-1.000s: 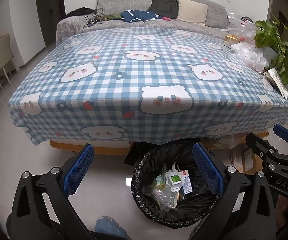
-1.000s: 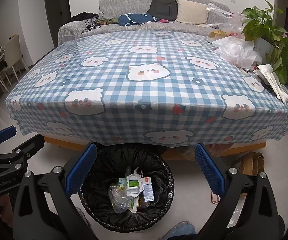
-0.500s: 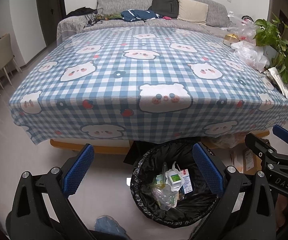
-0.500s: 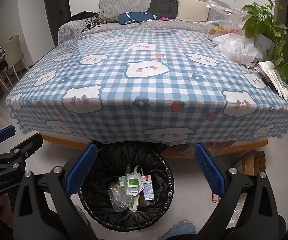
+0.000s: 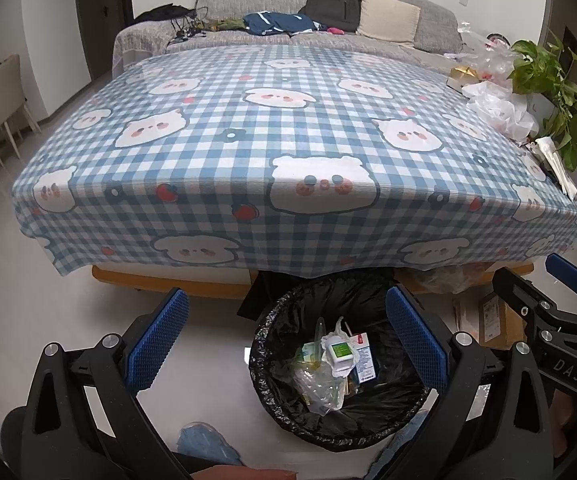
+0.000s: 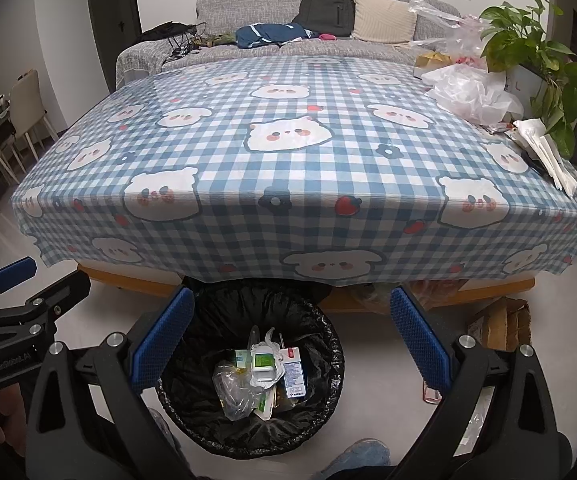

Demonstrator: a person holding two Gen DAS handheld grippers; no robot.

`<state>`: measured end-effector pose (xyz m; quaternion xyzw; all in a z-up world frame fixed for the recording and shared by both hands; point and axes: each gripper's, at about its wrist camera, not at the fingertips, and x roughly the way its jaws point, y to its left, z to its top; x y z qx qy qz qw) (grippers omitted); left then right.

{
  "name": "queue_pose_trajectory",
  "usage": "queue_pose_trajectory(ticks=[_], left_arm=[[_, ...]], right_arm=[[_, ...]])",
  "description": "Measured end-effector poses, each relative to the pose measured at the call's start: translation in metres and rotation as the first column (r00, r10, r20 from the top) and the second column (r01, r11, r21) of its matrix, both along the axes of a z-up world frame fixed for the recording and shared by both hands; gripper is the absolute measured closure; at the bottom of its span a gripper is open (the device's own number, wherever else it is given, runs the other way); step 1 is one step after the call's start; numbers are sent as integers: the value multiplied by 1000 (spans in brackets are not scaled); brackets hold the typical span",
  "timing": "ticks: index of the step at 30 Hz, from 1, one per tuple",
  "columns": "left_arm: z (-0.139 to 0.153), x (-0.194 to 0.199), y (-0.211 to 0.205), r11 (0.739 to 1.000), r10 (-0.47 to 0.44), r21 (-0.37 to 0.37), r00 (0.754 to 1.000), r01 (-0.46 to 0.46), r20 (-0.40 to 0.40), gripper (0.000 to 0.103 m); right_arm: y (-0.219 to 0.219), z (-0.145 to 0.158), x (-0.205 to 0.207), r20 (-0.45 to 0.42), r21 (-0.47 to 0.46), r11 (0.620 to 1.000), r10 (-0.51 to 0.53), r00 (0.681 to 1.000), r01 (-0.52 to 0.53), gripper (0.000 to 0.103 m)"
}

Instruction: Collect trash

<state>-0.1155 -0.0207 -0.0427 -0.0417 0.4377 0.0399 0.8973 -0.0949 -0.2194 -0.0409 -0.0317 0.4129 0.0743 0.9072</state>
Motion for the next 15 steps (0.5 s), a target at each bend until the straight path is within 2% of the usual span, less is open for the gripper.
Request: queue_pose_trajectory(ticks=[7, 11, 15], left_arm=[[2, -1, -2, 1000, 5, 13, 1000, -5, 15, 6], [1, -1, 0, 1000, 4, -16, 1000, -4, 9, 7], [0, -1, -1, 1000, 10, 0, 1000, -10, 9, 6]], right_arm=[[1, 0, -1, -1, -1, 1000, 3, 1000, -3, 8], [1, -1, -1, -1, -3, 1000, 3, 1000, -3, 8], [2, -1, -1, -1, -4, 1000, 3, 1000, -3, 8]])
